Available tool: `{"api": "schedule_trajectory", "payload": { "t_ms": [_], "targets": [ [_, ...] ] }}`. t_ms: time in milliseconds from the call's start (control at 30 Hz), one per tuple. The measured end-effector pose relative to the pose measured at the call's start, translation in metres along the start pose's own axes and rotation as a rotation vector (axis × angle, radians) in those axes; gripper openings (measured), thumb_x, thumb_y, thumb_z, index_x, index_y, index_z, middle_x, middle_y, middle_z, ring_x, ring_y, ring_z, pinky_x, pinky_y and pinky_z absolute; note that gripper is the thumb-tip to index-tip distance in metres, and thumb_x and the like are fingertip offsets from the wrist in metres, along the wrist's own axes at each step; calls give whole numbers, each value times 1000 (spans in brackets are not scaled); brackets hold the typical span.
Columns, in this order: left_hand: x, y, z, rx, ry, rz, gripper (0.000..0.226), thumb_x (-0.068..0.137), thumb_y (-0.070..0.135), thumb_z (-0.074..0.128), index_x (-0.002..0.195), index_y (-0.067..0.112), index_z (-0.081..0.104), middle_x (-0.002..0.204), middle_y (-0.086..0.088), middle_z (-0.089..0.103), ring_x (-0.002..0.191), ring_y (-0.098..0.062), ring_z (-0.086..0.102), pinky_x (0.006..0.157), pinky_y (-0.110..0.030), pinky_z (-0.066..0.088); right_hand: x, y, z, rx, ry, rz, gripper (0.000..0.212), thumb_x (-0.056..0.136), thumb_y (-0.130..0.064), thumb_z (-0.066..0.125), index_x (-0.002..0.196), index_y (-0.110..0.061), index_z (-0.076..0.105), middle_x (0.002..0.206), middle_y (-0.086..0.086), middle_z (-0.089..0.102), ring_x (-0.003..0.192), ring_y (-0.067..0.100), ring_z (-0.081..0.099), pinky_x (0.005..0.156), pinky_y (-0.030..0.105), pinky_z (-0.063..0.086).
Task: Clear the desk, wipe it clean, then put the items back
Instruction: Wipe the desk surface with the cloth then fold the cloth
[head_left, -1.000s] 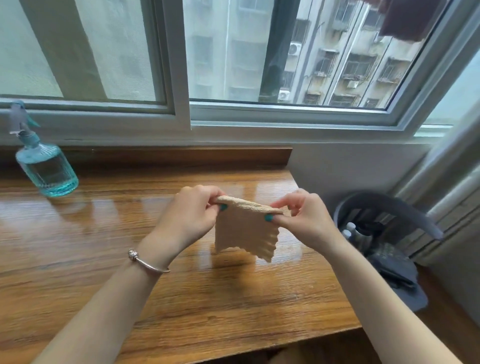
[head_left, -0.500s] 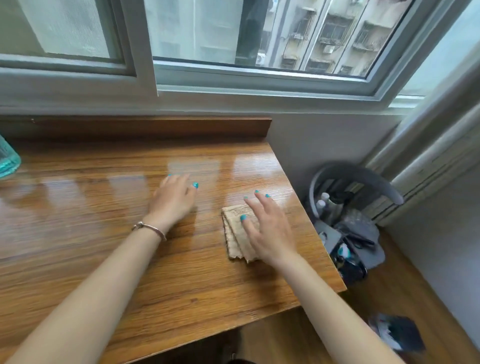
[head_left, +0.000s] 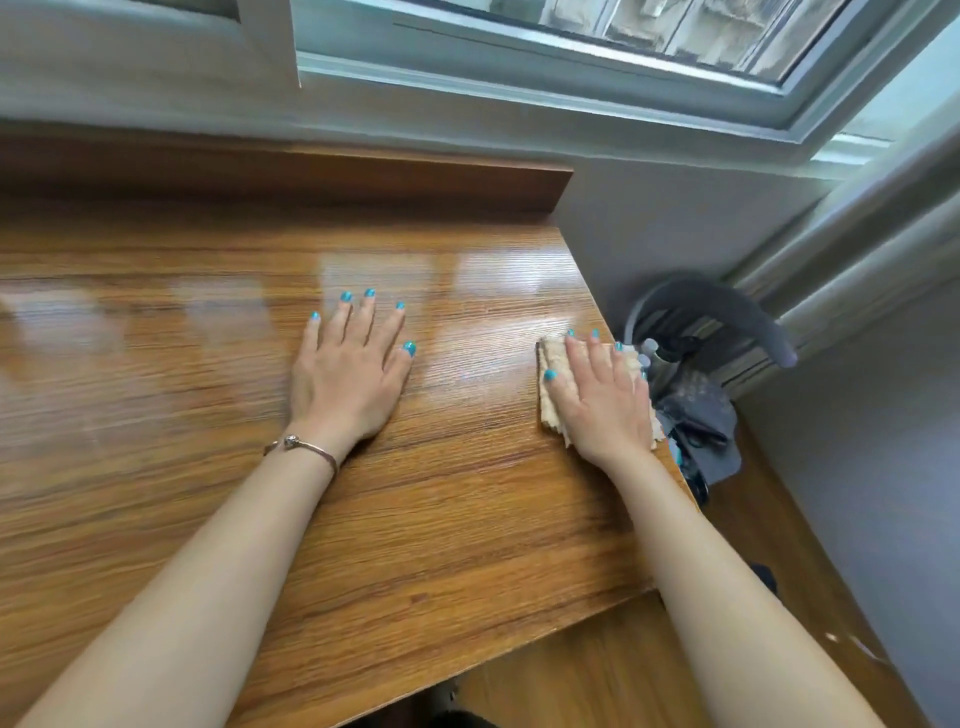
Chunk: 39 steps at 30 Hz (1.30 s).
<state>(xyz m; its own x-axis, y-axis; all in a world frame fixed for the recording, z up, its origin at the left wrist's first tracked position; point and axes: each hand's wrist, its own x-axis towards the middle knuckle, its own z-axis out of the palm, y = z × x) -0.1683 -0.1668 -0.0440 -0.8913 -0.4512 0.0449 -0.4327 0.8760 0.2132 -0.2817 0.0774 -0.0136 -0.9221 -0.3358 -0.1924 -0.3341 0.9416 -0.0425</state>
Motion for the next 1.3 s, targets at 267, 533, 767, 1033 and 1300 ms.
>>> {"api": "schedule_trajectory", "payload": {
  "t_ms": [267,533,767,1033,1300],
  "targets": [
    [2,-5,5,-26,29,-9,54,99,49,21,152,37,19,162,-1,14,149,-22,9,117,-43,2,-70,-73,22,-21,-35,-288,61,90,-70,4,147,-54,-9,162,-11,-13,149,20,-17,118,51,-7],
    [0,7,-1,-64,2,-29,55,100,48,19,153,38,13,163,1,6,150,-19,1,118,-42,-3,11,-18,0,34,31,125,57,98,-61,16,152,-47,4,164,-6,-3,151,22,-6,120,53,1],
    [-4,0,-1,-18,39,-14,56,99,43,14,154,32,16,162,0,15,149,-19,10,119,-43,5,15,-122,9,19,-3,-258,56,99,-58,16,152,-47,0,163,-13,-6,150,19,-13,119,52,-5],
    [-5,8,-2,-74,53,-52,63,95,42,11,153,20,24,160,0,22,148,-18,16,118,-43,11,83,-50,-15,-11,25,-36,53,100,-54,14,152,-47,2,164,-11,0,151,20,-5,120,51,2],
    [-1,2,0,-24,74,-71,58,94,40,26,145,18,43,151,-3,40,141,-20,36,113,-44,20,118,-164,-7,-6,41,-273,57,98,-60,17,151,-49,1,163,-13,-4,151,21,-7,119,52,-1]
  ]
}}
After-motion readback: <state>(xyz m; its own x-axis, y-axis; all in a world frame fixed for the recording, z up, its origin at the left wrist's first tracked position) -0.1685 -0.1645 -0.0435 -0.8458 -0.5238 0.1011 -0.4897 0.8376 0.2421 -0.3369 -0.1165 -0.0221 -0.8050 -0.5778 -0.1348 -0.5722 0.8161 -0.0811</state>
